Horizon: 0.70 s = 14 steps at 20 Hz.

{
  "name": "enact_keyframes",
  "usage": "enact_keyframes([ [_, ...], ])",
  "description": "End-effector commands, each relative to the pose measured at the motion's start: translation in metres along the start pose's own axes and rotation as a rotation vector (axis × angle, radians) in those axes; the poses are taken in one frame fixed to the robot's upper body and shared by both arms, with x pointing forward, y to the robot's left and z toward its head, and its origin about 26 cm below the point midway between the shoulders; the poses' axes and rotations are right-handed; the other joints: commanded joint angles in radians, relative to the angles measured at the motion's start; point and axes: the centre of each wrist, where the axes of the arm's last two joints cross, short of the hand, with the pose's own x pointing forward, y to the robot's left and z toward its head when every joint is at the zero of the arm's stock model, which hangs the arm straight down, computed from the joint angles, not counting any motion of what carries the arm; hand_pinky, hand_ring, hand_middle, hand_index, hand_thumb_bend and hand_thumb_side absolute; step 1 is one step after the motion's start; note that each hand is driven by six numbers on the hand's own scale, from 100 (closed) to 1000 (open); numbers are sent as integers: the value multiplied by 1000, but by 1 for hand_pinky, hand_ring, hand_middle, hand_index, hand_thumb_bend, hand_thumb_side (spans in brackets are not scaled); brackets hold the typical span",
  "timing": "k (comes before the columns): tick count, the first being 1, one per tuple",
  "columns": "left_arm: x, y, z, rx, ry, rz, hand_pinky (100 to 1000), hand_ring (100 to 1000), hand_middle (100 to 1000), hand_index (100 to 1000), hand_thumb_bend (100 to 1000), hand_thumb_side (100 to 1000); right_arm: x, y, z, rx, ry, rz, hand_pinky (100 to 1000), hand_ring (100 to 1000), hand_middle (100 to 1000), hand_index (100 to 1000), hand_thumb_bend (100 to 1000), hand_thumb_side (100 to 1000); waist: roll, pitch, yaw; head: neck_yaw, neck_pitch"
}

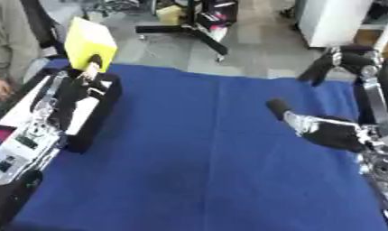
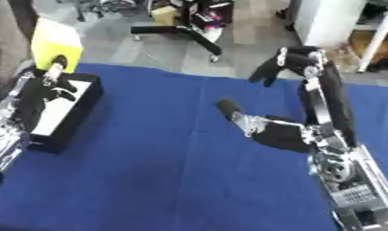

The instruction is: Pick up the objects with one hand, pass them to the other hand, and then place them into the box on the other side of the table.

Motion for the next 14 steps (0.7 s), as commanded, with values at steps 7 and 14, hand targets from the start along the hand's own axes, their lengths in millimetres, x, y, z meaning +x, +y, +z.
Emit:
enact_keyframes([
  [7, -24, 65, -8, 230, 95, -156, 483, 490, 378, 440, 100, 547, -1, -6, 0, 25, -23, 26, 494, 492, 318, 481, 559, 342, 5, -18, -2, 54, -29],
  [14, -55, 108, -16, 328, 272, -321, 492, 509, 402, 461, 100, 494, -3, -5, 2, 41, -21, 21, 493, 492, 317, 481, 559, 343, 6, -19, -9, 45, -31],
])
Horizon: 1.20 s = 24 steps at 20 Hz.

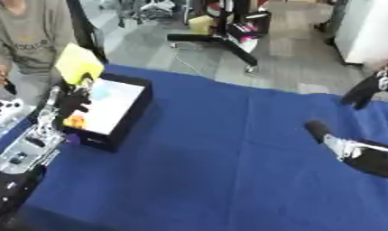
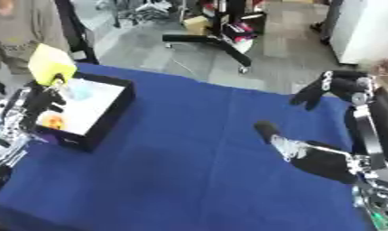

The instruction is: Pick up the objects with one hand, pass them to the other hand, and then place them into the box on the other side of the table.

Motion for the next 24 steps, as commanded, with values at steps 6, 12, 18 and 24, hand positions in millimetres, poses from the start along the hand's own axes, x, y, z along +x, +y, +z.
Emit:
enact_keyframes([
  [6, 12, 46, -35, 9, 67, -341, 576, 628, 559, 651, 411, 551, 0, -4, -1, 18, -20, 4, 493, 493, 316, 482, 558, 349, 8, -21, -9, -16, -17],
  [12, 30, 64, -56, -30, 101, -659, 745, 810, 812, 859, 709, 624, -1, -3, 1, 26, -14, 0, 493, 492, 316, 482, 558, 354, 10, -28, -15, -17, -12],
  [18, 43, 81, -66, -26, 151, -805, 778, 842, 852, 879, 729, 631, -3, -3, 3, 32, -5, 3, 492, 492, 315, 482, 561, 355, 15, -31, -15, -23, -7],
  [24, 54, 89, -64, 29, 79, -726, 759, 837, 843, 864, 687, 633, -4, -3, 4, 32, 1, 6, 492, 492, 316, 484, 563, 356, 15, -32, -14, -20, -5],
])
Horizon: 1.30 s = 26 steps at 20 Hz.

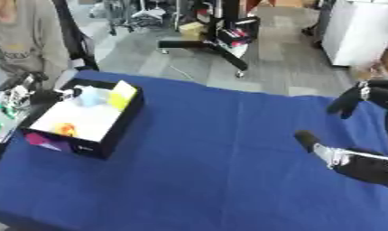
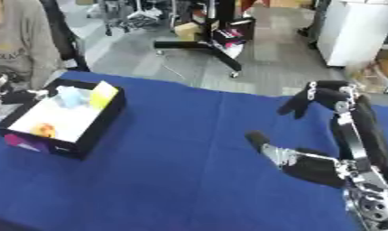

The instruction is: Pick up the objects with one hand, pass them to the other hand, and then place them into the box on the other side of the table.

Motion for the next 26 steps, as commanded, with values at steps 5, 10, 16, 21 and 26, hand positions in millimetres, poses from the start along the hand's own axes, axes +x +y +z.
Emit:
enact_keyframes([
  [5, 16, 47, 19, 164, -171, 126, 745, 836, 841, 856, 663, 634, -3, -8, -1, -14, 0, 28, 492, 493, 319, 493, 570, 355, 3, -14, -2, -9, -3],
  [10, 48, 51, 55, 205, -414, 264, 736, 838, 835, 845, 625, 620, -7, -10, 3, -46, 30, 42, 495, 500, 336, 528, 578, 361, -6, -10, -6, -48, 0],
  [16, 90, 32, 117, 228, -739, 513, 718, 832, 822, 828, 572, 603, -15, -17, 14, -107, 106, 76, 502, 513, 387, 574, 585, 383, -29, -7, -19, -157, 8],
  [21, 112, 6, 156, 224, -944, 732, 705, 821, 810, 813, 558, 589, -29, -26, 33, -190, 265, 74, 515, 553, 480, 657, 588, 412, -42, -3, -33, -219, 16],
  [26, 122, -34, 172, 218, -987, 935, 700, 825, 812, 804, 520, 628, -40, -30, 52, -277, 429, 2, 527, 602, 592, 742, 567, 428, -42, 7, -43, -234, 21],
])
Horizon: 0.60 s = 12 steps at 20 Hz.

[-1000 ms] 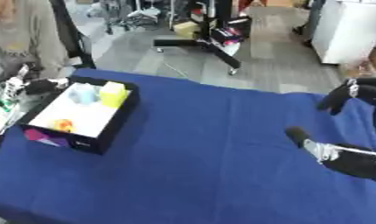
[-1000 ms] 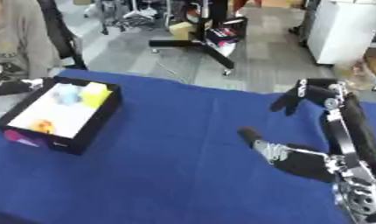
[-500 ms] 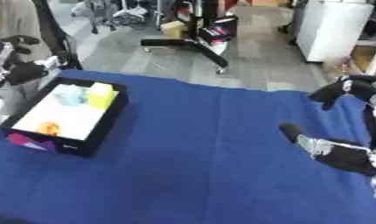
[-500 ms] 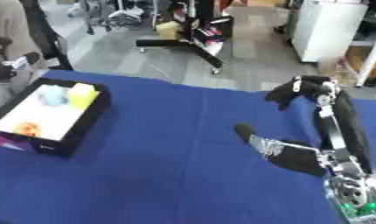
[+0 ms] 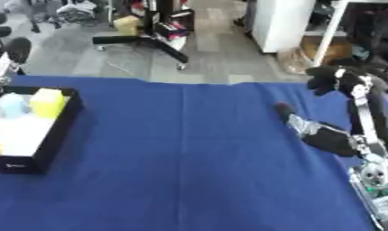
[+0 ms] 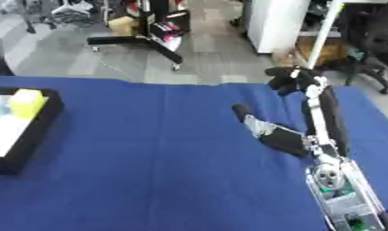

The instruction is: Pick up the objects with one hand, pass them to the other hand, and then place them into the box on the other side of the table.

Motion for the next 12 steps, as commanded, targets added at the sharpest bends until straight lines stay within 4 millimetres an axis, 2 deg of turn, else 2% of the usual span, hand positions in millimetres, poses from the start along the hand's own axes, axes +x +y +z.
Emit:
enact_keyframes([
  [1, 0, -21, 11, 39, -34, 110, 699, 828, 815, 805, 515, 643, -5, -7, 2, -65, 73, -47, 530, 612, 616, 758, 563, 429, 3, -4, -4, -9, 6],
  [7, -27, -64, 45, 28, 50, 247, 698, 839, 824, 808, 473, 702, -17, -4, 22, -139, 191, -108, 533, 627, 669, 790, 543, 426, 7, 0, -2, -7, 34],
  [12, -44, -83, 61, 10, 115, 278, 694, 837, 818, 795, 446, 721, -23, -2, 33, -168, 250, -148, 526, 614, 631, 786, 533, 414, 10, -7, -9, -4, 59],
])
